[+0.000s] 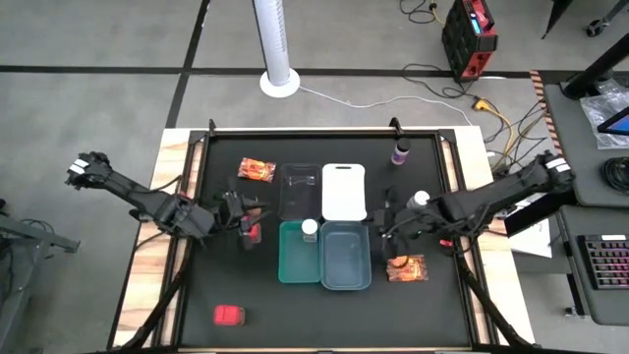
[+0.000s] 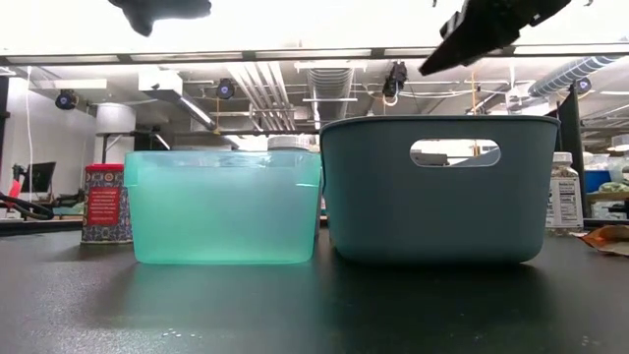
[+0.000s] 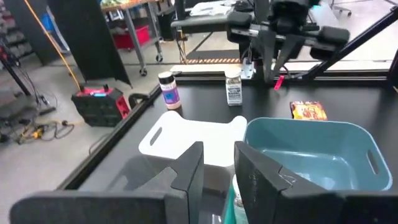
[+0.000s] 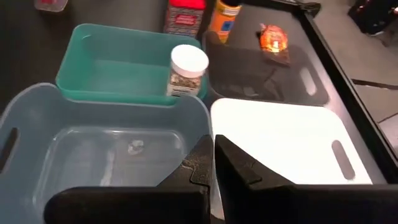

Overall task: Sort spices by type
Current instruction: Put the left black seasoning bottle into the black bin

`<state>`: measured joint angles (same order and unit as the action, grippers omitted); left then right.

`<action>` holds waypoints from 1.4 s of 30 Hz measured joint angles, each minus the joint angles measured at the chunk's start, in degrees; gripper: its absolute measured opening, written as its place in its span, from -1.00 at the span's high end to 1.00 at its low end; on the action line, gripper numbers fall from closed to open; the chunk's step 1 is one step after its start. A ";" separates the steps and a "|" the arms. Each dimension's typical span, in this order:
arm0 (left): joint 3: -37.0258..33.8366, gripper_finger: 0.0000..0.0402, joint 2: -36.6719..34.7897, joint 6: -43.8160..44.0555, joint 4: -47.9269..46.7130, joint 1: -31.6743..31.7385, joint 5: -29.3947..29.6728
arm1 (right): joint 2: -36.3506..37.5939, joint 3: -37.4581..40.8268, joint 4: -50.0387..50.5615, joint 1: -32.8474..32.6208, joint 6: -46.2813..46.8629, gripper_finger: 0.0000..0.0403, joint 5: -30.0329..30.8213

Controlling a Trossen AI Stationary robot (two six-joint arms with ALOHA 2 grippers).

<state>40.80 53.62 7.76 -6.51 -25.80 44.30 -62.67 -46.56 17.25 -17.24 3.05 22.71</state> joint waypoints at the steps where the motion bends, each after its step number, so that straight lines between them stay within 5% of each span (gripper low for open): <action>1: 0.45 0.63 0.57 1.27 -0.15 0.05 0.02 | 1.25 0.99 -0.05 0.01 0.02 0.95 0.04; 5: 3.82 0.65 3.40 11.81 -5.97 0.20 -0.19 | 4.97 3.62 -0.23 -0.01 0.04 0.95 0.03; 9: 10.13 0.73 8.78 27.82 -22.05 0.59 -3.54 | 6.89 5.64 -0.20 -0.01 0.03 0.95 0.52; 14: 19.79 0.81 15.78 37.57 -39.80 1.58 -7.82 | 7.21 8.14 0.02 0.01 1.00 0.95 3.71; 22: 29.74 0.81 21.19 38.61 -55.17 8.10 -19.22 | 9.04 8.45 0.36 0.01 1.84 0.95 8.88; 29: 28.68 0.81 18.13 37.69 -60.08 14.60 -29.82 | 10.00 8.94 0.42 0.01 3.39 0.95 8.85; 37: 28.58 0.80 15.96 38.18 -63.51 24.61 -31.39 | 8.84 9.09 0.48 0.01 4.90 0.95 8.84; 42: 28.10 0.61 16.81 36.19 -63.54 28.62 -31.39 | 8.48 9.20 0.46 0.01 5.54 0.95 8.80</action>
<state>68.91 70.43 43.95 -70.05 2.82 12.90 -54.19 -37.35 17.72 -17.23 8.59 31.51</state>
